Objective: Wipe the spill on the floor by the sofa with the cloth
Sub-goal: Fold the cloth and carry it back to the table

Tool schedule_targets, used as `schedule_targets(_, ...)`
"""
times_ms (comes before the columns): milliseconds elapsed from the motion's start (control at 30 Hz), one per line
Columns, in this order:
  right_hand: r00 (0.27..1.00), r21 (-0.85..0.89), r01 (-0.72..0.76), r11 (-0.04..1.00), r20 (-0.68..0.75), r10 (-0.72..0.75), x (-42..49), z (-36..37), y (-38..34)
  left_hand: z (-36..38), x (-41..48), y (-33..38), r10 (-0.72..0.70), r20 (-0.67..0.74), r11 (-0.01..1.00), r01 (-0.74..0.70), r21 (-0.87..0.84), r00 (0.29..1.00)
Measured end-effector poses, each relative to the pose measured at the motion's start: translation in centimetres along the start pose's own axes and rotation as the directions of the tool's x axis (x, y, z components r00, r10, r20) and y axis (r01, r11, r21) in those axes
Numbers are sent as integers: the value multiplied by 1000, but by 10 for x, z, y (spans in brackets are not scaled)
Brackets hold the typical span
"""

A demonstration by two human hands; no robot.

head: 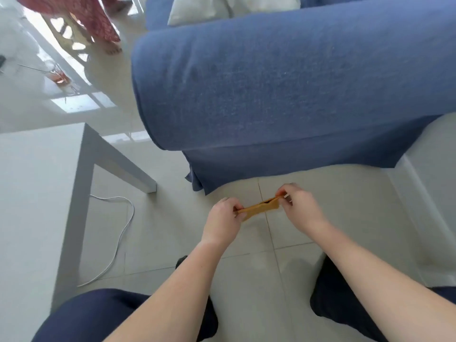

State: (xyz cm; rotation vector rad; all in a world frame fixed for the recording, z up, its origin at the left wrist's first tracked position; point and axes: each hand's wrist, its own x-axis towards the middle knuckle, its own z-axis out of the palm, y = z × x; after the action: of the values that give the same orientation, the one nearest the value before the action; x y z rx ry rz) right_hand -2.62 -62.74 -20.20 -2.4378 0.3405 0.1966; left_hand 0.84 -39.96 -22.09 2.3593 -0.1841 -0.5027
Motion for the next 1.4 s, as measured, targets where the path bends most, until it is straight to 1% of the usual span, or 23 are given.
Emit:
schedule_targets(200, 988, -17, 125, 992, -86, -126, -31, -56, -72, -94, -45, 40, 69, -10, 997, -70, -38, 998)
schedule_targets(267, 981, -29, 163, 986, -99, -165, -42, -69, -98, -123, -66, 45, 104, -39, 994, -105, -40, 994)
schedule_targets(433, 949, -39, 293, 955, -113, -295, -66, -81, -174, -186, -122, 40, 148, -207, 986, -161, -51, 967)
schedule_targets(567, 931, 4, 360, 933, -72, -359, -81, -75, -238, -228, -166, 20, 135, -347, 983, -171, -74, 928)
schedule_targets(667, 910, 46, 414, 909, -28, -413, -88, -56, -285, -255, -198, -7, 85, -412, 980, -150, -129, 907)
schedule_targets(867, 854, 89, 505, 859, 92, -512, -86, 15, -378, -299, -241, -71, -113, -545, 973, -18, -229, 831)
schedule_targets(1000, 822, 119, 535, 837, 155, -547, -78, 61, -433, -322, -255, -110, -238, -602, 950, 53, -308, 762)
schedule_targets(1133, 804, 133, 549, 825, 185, -564, -70, 102, -475, -335, -260, -143, -326, -666, 930, 103, -352, 671)
schedule_targets(1300, 775, 143, 557, 818, 264, -574, -70, 147, -503, -334, -265, -177, -399, -717, 911, 156, -382, 571)
schedule_targets(1367, 762, 158, 548, 821, 312, -568, -74, 161, -507, -329, -267, -186, -395, -730, 916, 178, -360, 557)
schedule_targets(1400, 750, 149, 553, 819, 338, -568, -77, 167, -508, -325, -268, -190, -371, -742, 928, 199, -314, 559)
